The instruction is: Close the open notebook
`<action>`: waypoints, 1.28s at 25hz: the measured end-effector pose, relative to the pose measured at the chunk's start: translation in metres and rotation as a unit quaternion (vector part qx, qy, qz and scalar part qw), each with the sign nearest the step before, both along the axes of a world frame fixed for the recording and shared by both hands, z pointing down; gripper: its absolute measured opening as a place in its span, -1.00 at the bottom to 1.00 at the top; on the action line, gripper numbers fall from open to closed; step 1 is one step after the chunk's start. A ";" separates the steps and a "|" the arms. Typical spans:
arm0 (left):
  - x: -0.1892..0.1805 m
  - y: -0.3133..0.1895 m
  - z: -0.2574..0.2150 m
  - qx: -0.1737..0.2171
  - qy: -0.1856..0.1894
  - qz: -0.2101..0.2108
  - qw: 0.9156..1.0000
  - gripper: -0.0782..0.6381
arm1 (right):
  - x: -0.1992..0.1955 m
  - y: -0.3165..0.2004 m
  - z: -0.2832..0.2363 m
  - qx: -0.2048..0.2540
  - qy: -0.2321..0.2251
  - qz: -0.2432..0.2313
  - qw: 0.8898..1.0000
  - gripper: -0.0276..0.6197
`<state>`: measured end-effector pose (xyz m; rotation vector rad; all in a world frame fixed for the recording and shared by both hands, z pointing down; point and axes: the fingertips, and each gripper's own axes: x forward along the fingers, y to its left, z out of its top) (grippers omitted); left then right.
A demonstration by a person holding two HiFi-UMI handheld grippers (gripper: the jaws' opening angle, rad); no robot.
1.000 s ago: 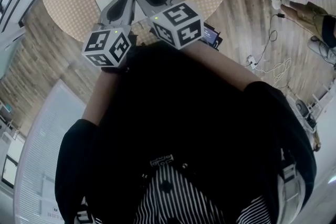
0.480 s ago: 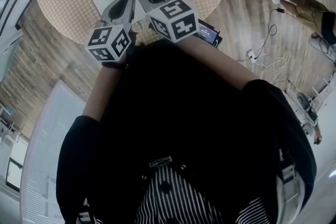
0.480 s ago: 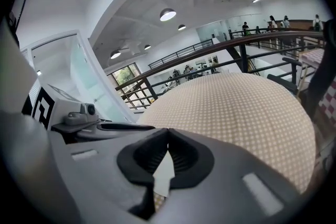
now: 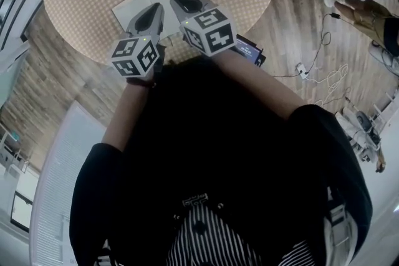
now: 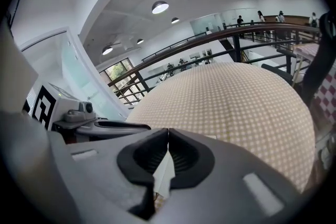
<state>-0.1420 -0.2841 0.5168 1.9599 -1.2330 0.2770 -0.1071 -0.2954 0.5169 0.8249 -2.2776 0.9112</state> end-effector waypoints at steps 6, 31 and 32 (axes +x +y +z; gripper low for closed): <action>0.012 -0.006 0.020 -0.015 -0.011 0.039 0.999 -0.79 | 0.010 -0.006 0.031 -0.017 0.016 0.013 1.000 -0.86; 0.005 0.020 0.112 -0.103 -0.032 0.082 0.991 -0.76 | 0.061 0.024 0.178 -0.124 0.158 -0.003 0.980 -0.32; 0.004 0.021 0.115 -0.105 -0.032 0.083 0.990 -0.76 | 0.061 0.027 0.182 -0.128 0.160 -0.006 0.979 -0.31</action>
